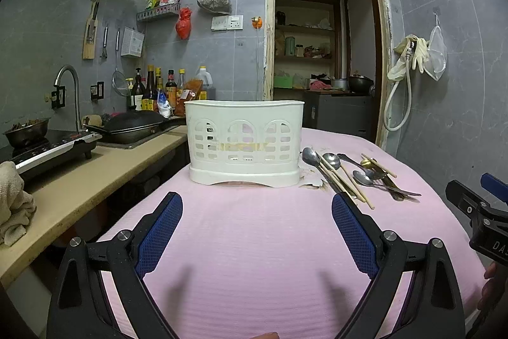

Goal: Organize utensils

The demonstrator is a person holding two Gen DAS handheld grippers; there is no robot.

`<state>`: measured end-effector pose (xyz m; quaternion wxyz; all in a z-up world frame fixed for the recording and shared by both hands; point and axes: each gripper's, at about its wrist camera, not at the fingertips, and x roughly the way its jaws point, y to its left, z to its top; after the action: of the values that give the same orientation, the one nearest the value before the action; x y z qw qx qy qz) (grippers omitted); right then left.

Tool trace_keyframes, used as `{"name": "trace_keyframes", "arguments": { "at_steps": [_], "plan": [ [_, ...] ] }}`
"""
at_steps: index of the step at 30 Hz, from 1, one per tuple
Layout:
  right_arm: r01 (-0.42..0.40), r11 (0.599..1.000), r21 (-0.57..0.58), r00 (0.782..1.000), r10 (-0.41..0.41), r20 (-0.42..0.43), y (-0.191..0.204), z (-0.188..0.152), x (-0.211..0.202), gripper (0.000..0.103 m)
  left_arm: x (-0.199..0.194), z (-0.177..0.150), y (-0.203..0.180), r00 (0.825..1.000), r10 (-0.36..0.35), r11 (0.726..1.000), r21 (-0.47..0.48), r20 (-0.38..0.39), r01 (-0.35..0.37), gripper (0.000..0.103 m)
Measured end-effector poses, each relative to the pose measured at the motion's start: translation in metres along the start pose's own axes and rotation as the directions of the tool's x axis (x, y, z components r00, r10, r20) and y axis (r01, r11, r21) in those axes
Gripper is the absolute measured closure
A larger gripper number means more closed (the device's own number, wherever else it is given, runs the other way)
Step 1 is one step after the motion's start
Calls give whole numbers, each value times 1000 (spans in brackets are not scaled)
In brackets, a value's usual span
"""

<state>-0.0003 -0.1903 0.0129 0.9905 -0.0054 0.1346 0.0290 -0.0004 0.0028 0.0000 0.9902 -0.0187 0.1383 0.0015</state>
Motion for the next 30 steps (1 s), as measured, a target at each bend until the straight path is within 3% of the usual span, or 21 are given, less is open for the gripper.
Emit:
{"name": "trace_keyframes", "arguments": {
  "at_steps": [30],
  "plan": [
    [-1, 1000, 3, 1000, 1, -6, -1, 0, 1, 0, -1, 0, 0, 1000, 0, 1000, 4, 0, 0, 11]
  ]
}}
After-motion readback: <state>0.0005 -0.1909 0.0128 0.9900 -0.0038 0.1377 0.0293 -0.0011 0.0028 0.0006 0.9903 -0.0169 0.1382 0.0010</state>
